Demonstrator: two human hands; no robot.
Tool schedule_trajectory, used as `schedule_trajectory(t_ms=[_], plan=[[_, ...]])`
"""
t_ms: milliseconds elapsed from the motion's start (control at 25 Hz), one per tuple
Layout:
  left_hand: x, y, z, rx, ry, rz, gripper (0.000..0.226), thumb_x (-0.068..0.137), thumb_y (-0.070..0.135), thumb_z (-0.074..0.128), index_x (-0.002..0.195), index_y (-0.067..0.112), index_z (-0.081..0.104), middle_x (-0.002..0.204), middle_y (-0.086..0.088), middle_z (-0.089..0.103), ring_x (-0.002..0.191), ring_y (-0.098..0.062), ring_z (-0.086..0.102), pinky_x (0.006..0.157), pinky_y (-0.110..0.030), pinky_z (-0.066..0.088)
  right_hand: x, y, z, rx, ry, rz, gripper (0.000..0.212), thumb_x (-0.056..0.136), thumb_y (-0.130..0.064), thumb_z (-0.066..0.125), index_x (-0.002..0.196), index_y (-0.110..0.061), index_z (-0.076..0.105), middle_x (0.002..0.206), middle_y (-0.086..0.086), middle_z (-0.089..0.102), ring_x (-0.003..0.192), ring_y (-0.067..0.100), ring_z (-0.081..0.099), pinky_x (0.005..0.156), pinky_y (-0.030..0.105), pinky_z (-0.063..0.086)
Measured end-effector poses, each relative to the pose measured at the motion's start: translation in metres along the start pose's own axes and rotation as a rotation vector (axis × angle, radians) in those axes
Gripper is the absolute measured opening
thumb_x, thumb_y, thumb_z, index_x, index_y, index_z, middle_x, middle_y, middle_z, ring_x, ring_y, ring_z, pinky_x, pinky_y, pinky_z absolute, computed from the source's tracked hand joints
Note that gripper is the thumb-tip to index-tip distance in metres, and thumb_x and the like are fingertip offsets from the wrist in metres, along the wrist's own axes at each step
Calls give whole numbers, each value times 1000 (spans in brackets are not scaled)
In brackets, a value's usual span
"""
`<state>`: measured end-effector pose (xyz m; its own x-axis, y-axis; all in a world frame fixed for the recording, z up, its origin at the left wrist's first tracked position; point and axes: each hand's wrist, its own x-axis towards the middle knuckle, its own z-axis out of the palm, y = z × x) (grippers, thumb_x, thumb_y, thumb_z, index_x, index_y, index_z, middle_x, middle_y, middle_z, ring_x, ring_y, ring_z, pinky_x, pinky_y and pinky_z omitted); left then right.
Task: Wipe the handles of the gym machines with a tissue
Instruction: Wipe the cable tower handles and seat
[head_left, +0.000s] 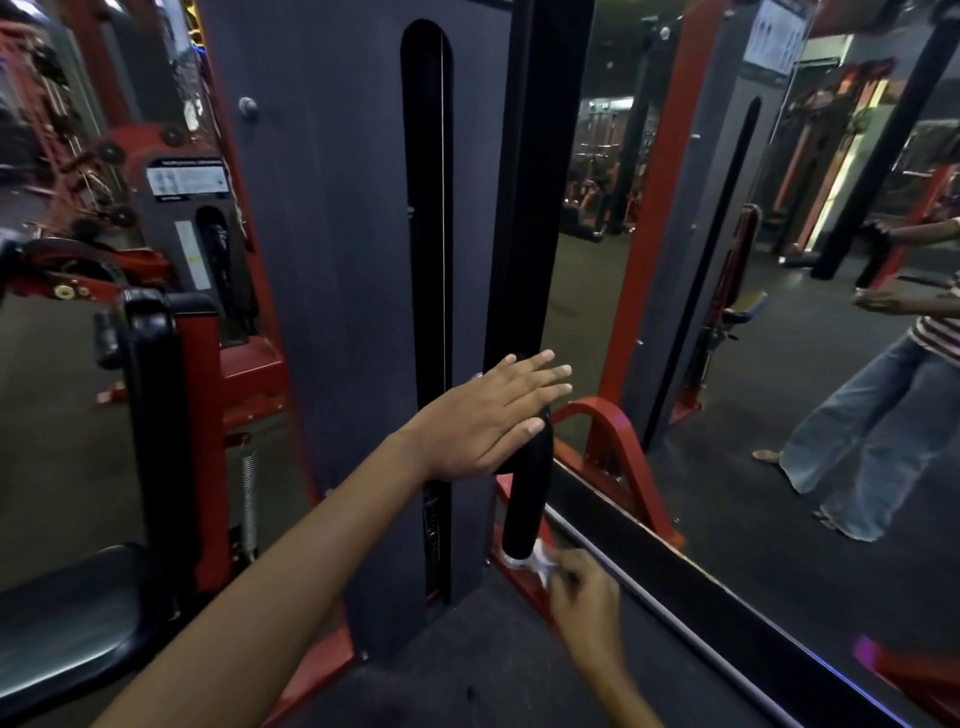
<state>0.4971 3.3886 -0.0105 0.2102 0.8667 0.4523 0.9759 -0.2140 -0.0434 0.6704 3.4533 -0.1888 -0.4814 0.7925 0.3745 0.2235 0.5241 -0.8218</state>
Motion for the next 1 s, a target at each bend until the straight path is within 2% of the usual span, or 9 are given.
schedule_trajectory(t_ms=[80, 160, 240, 320, 440, 520, 720, 880, 1000], plan=[[3, -4, -1, 5, -15, 36, 48, 101, 33, 24, 145, 16, 32, 154, 0, 27, 146, -13, 8, 120, -41, 7, 7, -23, -18, 18, 162, -93, 33, 78, -1, 58, 95, -26, 70, 81, -9, 65, 75, 7, 61, 65, 22, 48], [9, -12, 1, 25, -16, 96, 48, 101, 36, 25, 144, 19, 35, 152, 1, 33, 145, -15, 15, 120, -43, 7, 12, -51, -38, -37, 241, -295, 22, 83, -9, 58, 100, -13, 71, 91, -1, 65, 84, 6, 61, 71, 19, 48], [16, -21, 3, 18, 7, 179, 47, 100, 39, 28, 143, 21, 38, 148, 2, 38, 142, -16, 25, 119, -44, 10, 8, -69, -47, -171, 170, -487, 22, 89, -13, 56, 104, -5, 70, 100, 2, 63, 92, 8, 59, 78, 20, 49], [21, -32, 7, -12, 33, 263, 46, 100, 39, 32, 143, 23, 39, 147, 3, 40, 138, -16, 31, 118, -44, 15, -4, -78, -42, -268, 95, -523, 26, 96, -19, 51, 104, -5, 71, 104, -2, 60, 89, 6, 58, 75, 22, 50], [27, -40, 10, -35, 69, 345, 45, 100, 38, 34, 143, 24, 38, 146, 4, 42, 135, -16, 35, 116, -42, 18, 1, -93, -28, -597, 266, -750, 22, 91, -3, 56, 108, 5, 68, 104, 9, 58, 81, 19, 55, 67, 26, 45], [29, -46, 11, -37, 96, 401, 46, 100, 39, 35, 143, 24, 39, 144, 4, 45, 132, -18, 39, 115, -40, 19, 15, -108, -17, -716, 308, -785, 27, 83, 5, 62, 109, 7, 66, 100, 14, 62, 80, 24, 54, 68, 29, 46], [32, -53, 18, -66, 160, 461, 45, 99, 41, 33, 138, 24, 46, 138, 4, 51, 127, -19, 43, 114, -38, 20, -4, -95, 18, -453, 184, -278, 32, 95, -16, 49, 125, -25, 53, 112, -8, 56, 102, 5, 56, 86, 20, 44], [37, -54, 25, -81, 179, 460, 45, 98, 42, 31, 134, 23, 50, 134, 4, 53, 127, -19, 44, 114, -39, 20, -25, -86, 45, -458, 113, 146, 22, 96, -20, 48, 115, -30, 52, 108, -4, 55, 103, 18, 58, 82, 35, 43], [42, -53, 28, -119, 167, 464, 46, 98, 43, 29, 135, 25, 48, 137, 6, 50, 130, -17, 41, 115, -38, 17, -16, -119, 34, -337, 205, 147, 10, 97, -31, 48, 96, -23, 55, 95, -5, 54, 89, 13, 58, 80, 33, 44]])
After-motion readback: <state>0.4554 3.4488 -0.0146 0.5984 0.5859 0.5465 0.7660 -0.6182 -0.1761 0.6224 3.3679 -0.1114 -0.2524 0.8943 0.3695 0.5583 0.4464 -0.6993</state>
